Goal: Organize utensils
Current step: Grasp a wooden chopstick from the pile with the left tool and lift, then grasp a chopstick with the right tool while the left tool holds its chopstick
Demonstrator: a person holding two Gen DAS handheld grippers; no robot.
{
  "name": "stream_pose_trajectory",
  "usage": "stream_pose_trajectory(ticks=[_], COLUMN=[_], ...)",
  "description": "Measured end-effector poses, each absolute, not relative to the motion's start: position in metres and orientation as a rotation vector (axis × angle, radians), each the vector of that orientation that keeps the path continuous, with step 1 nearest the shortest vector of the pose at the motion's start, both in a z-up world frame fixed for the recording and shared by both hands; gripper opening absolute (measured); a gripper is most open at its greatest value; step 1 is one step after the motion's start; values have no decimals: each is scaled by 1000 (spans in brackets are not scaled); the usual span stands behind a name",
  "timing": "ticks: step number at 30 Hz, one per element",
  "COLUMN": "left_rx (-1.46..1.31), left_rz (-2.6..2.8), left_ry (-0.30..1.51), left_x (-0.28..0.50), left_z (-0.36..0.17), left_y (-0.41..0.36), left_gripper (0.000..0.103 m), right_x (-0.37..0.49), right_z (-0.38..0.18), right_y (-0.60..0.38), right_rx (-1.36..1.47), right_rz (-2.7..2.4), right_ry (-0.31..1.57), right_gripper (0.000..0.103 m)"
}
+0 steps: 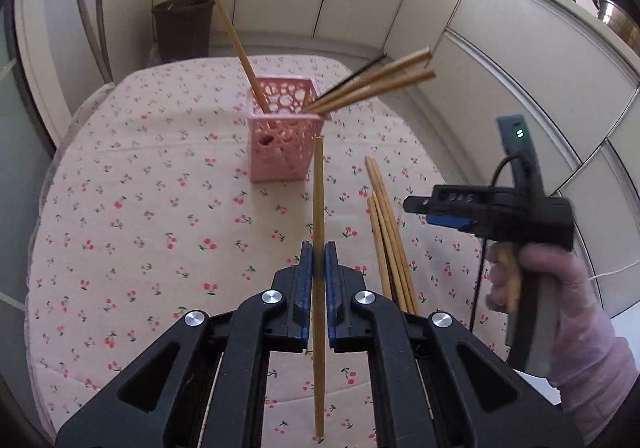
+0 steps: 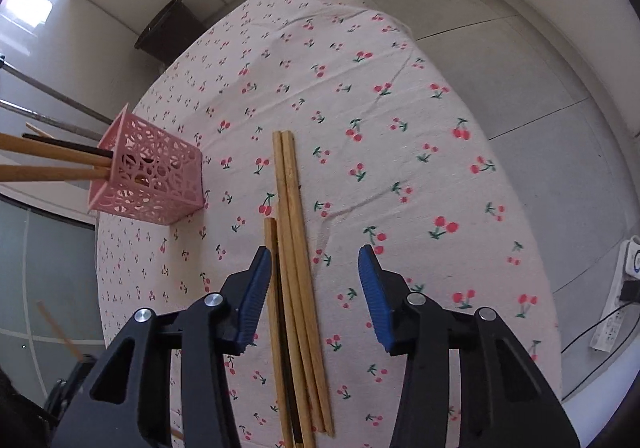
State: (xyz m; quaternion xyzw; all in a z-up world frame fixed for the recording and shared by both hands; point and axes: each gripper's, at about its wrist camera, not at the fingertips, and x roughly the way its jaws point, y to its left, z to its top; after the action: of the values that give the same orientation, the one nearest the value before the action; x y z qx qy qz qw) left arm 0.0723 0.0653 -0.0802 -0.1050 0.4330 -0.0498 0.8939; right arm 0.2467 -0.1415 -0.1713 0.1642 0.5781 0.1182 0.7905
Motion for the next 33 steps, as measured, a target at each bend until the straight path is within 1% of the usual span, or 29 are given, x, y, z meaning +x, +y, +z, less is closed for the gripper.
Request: stream_pose_trajectory(ticks=[2, 3, 7, 14, 18, 21, 22, 23, 26, 28, 30, 31, 32, 33], left_rx=[-251, -260, -240, -264, -286, -282, -278, -277, -278, -273, -277, -276, -273, -272], left_rz=[-117, -123, -136, -111, -105, -103, -101, -100, -107, -108, -112, -113, -111, -109], left_ry=[881, 875, 860, 894, 905, 910, 910, 911, 916, 913, 907, 903, 900, 899], left_x=[71, 72, 72, 69, 72, 72, 72, 72, 72, 72, 70, 70, 69, 69], left_z=[-74, -73, -70, -76, -78, -78, -78, -77, -78, -77, -75, -74, -74, -74], left_y=[72, 74, 70, 78, 83, 82, 81, 81, 79, 78, 78, 78, 77, 78], left_gripper=[5, 5, 6, 6, 6, 7, 7, 7, 7, 7, 7, 7, 7, 7], right_x=[254, 259, 278, 297, 302, 303, 304, 305, 305, 303, 303, 304, 304, 305], right_z=[-175, -179, -188, -195, -195, -195, -197, -198, -202, -205, -203, -201, -199, -198], right_y=[-137, -139, -148, -143, -130, -128, -130, -134, -141, -152, -159, -160, -159, -157], right_rx=[337, 353, 452, 477, 416, 384, 386, 384, 424, 516, 568, 580, 590, 593], right_rz=[240, 229, 228, 256, 234, 185, 167, 155, 204, 215, 234, 248, 262, 274], right_ry=[1223, 1218, 1195, 1164, 1174, 1163, 1171, 1177, 1184, 1198, 1188, 1179, 1173, 1170], right_gripper=[40, 37, 34, 33, 32, 18, 7, 0, 0, 1, 6, 11, 13, 16])
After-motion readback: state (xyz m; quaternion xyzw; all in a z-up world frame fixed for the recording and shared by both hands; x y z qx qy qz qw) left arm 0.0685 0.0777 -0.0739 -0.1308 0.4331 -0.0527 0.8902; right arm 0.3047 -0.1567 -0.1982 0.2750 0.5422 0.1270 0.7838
